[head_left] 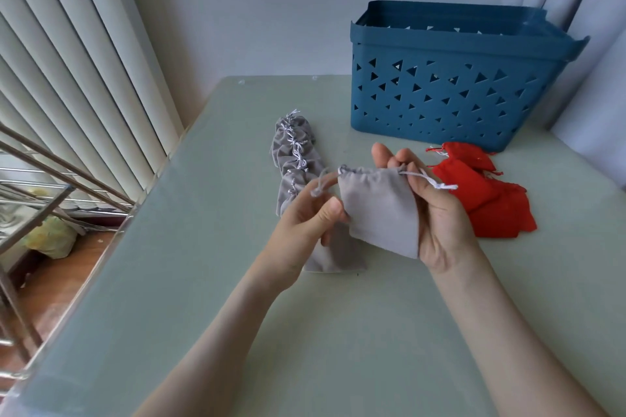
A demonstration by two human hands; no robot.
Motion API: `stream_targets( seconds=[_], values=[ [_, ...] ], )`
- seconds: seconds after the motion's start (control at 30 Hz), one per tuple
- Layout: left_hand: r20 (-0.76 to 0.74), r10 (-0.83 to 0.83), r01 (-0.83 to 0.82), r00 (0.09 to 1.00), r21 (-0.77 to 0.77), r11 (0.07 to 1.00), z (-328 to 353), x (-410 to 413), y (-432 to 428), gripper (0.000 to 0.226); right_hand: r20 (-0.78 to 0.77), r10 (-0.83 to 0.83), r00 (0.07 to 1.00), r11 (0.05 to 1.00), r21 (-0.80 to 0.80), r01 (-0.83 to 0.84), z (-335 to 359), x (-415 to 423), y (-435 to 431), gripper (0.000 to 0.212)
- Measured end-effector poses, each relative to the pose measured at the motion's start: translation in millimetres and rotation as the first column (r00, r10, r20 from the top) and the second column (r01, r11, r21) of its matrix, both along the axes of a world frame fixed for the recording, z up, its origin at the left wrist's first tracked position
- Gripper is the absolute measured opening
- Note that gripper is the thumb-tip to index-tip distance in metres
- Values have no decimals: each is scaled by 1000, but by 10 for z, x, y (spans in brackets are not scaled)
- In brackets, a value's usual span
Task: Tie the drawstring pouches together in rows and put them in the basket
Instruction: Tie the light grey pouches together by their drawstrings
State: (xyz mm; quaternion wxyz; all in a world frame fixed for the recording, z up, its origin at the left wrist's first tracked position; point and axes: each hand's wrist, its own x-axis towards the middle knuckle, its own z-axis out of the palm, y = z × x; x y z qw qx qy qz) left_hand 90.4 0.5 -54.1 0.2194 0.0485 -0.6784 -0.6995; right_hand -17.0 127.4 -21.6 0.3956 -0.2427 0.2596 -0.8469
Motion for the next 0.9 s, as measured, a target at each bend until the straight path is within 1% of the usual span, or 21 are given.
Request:
stream_targets(
  seconds=[0.07, 0.1, 0.17, 0.27, 0.33, 0.43, 0.5, 0.57, 0.6, 0.67, 0.77, 0.83, 0.87, 0.9],
  values=[
    [-12, -6, 6, 1000, -5, 1000, -7, 6, 20, 23, -69, -7, 998, 996, 92, 13, -28, -7, -23, 10],
    [-9, 4, -4, 1000, 13, 1000, -1, 9, 32, 15, -94, -23, 995, 987, 158, 38, -41, -1, -43, 9],
    [12, 56, -57, 998, 51, 997, 14, 12, 54, 20, -110, -49, 993, 967, 244, 74, -80, -1, -84, 10],
    [60, 160, -164, 985, 59, 985, 44, -7, 83, 39, -144, -68, 987, 933, 342, 114, -129, -13, -107, 19],
    [107, 218, -223, 970, 43, 974, 67, -17, 88, 48, -224, -84, 971, 894, 413, 173, -161, -25, -112, 20],
    [131, 286, -296, 949, 62, 953, 38, -36, 61, 45, -417, -93, 904, 803, 506, 315, -247, -41, -132, 21],
    [142, 317, -327, 938, 51, 944, 23, -39, 36, 46, -502, -32, 864, 728, 580, 365, -305, -39, -161, 21],
    [143, 325, -336, 935, 59, 940, 18, -33, 25, 46, -510, 33, 859, 654, 662, 367, -384, -68, -196, 19],
    [141, 327, -339, 934, 72, 938, 15, -31, 23, 45, -498, 33, 867, 618, 691, 373, -409, -92, -210, 20],
    [145, 342, -355, 929, 83, 931, 3, -35, 16, 45, -481, -2, 877, 568, 721, 396, -436, -159, -211, 24],
    [193, 355, -374, 915, 71, 925, -23, -59, 1, 43, -499, -46, 866, 490, 744, 454, -411, -222, -166, 37],
    [255, 353, -376, 900, 46, 925, -68, -76, -20, 39, -544, -55, 837, 430, 744, 512, -383, -251, -133, 42],
    [295, 351, -372, 889, 15, 928, -96, -80, -28, 38, -591, -38, 806, 382, 736, 558, -370, -256, -120, 43],
    [335, 353, -368, 874, -20, 930, -124, -85, -35, 38, -659, -2, 752, 314, 714, 626, -373, -277, -106, 44]
  ],
)
